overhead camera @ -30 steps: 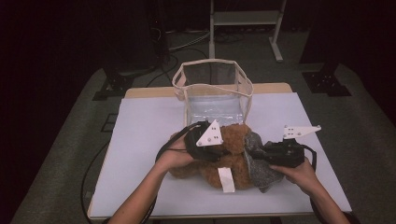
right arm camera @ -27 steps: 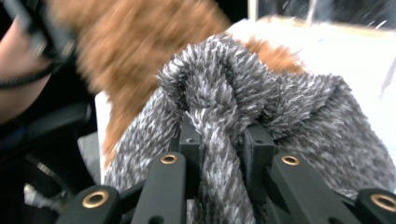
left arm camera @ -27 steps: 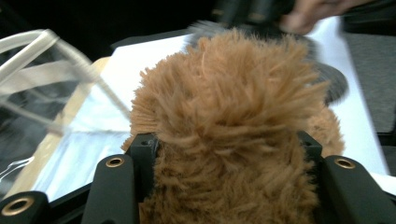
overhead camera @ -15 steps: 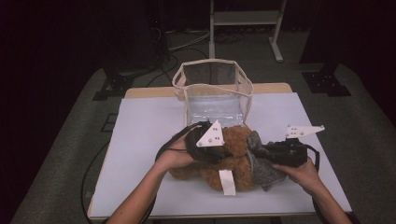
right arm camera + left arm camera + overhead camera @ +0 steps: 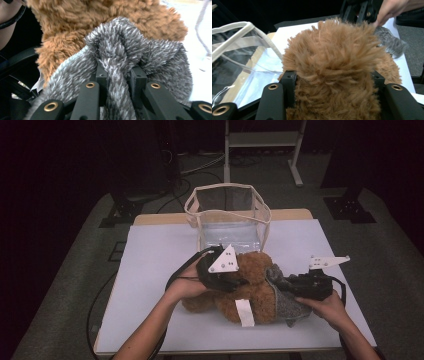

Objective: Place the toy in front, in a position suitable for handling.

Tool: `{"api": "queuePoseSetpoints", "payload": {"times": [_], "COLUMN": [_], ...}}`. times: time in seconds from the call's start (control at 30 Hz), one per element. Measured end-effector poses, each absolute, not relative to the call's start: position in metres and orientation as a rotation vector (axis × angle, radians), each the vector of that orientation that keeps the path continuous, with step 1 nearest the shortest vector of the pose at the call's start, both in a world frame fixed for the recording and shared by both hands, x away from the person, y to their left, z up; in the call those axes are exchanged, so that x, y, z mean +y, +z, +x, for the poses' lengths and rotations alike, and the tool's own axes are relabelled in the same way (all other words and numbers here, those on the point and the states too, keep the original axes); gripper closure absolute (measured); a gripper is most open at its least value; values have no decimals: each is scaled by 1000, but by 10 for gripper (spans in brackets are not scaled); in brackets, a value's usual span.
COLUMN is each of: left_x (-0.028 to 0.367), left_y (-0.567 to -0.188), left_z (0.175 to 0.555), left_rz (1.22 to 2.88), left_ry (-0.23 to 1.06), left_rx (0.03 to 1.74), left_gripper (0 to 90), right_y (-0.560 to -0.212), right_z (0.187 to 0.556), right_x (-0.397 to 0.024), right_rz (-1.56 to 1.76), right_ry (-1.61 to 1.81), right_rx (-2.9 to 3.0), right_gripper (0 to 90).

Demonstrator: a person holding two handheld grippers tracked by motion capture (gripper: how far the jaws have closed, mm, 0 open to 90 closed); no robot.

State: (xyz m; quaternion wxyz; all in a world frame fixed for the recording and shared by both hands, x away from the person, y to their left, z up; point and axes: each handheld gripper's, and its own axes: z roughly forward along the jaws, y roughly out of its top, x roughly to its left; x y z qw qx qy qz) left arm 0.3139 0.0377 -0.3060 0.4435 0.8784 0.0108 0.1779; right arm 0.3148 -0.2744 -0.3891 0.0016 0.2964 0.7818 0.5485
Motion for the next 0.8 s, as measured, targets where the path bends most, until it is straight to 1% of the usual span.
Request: {"api": "queuePoseSetpoints", "payload": {"times": [0.13, 0.2, 0.33, 0.4, 0.47, 0.6, 0.73, 0.8], "left_x": [29, 28, 31, 29, 25, 9, -6, -11], "left_y": [-311, -310, -307, -310, -314, -328, -339, -341], "left_z": [314, 316, 320, 320, 322, 328, 334, 336], "left_rz": [2188, 2180, 2193, 2216, 2224, 2251, 2279, 2289], "left_ry": [428, 430, 448, 441, 415, 345, 310, 300], "left_rx": [17, 32, 45, 43, 49, 45, 24, 16], "left_gripper": [437, 436, 434, 433, 430, 423, 386, 327], "right_y": [-371, -367, -379, -385, -386, -371, -357, -353], "right_z": [316, 315, 310, 308, 308, 311, 316, 317], "right_x": [-276, -272, -268, -271, -276, -283, -279, -272], "right_rz": [890, 866, 866, 873, 900, 894, 859, 846], "right_ry": [1810, 1821, 1794, 1728, 1726, 1760, 1747, 1718], "right_rx": [2389, 2397, 2464, 2497, 2482, 2415, 2403, 2412], "right_gripper": [733, 733, 733, 732, 732, 732, 731, 730]}}
